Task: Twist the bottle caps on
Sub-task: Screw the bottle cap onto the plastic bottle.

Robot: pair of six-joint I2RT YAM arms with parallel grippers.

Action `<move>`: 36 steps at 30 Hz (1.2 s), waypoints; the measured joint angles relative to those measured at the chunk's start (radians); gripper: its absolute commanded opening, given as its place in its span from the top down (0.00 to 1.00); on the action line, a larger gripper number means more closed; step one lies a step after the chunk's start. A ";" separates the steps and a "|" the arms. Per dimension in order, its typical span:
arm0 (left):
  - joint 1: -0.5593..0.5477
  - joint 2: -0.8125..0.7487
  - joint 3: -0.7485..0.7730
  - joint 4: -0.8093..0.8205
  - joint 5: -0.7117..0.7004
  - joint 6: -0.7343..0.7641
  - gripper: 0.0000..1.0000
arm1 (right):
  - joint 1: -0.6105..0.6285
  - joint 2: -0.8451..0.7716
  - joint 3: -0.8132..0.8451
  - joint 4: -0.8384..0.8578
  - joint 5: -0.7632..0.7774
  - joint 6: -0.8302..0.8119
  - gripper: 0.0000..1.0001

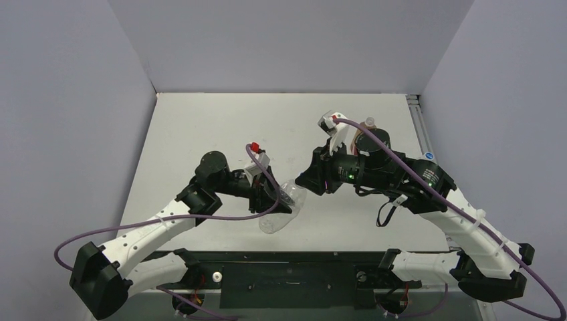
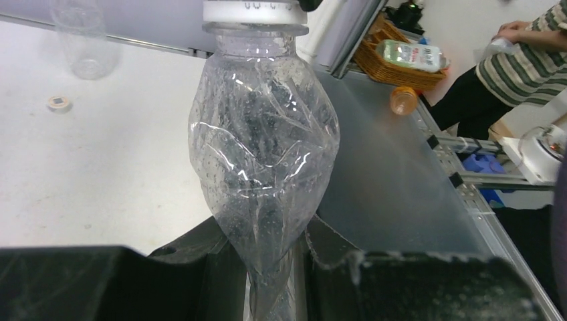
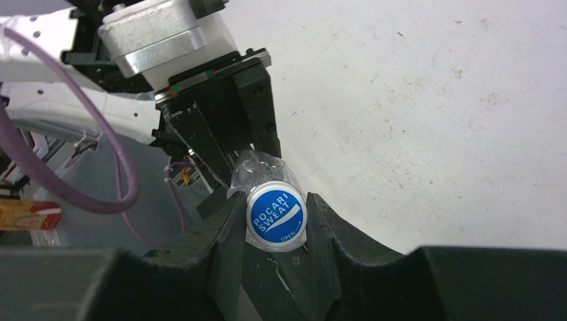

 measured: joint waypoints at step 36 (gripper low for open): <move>-0.014 -0.006 0.117 -0.291 -0.464 0.270 1.00 | -0.001 -0.102 0.097 -0.058 0.388 0.146 0.18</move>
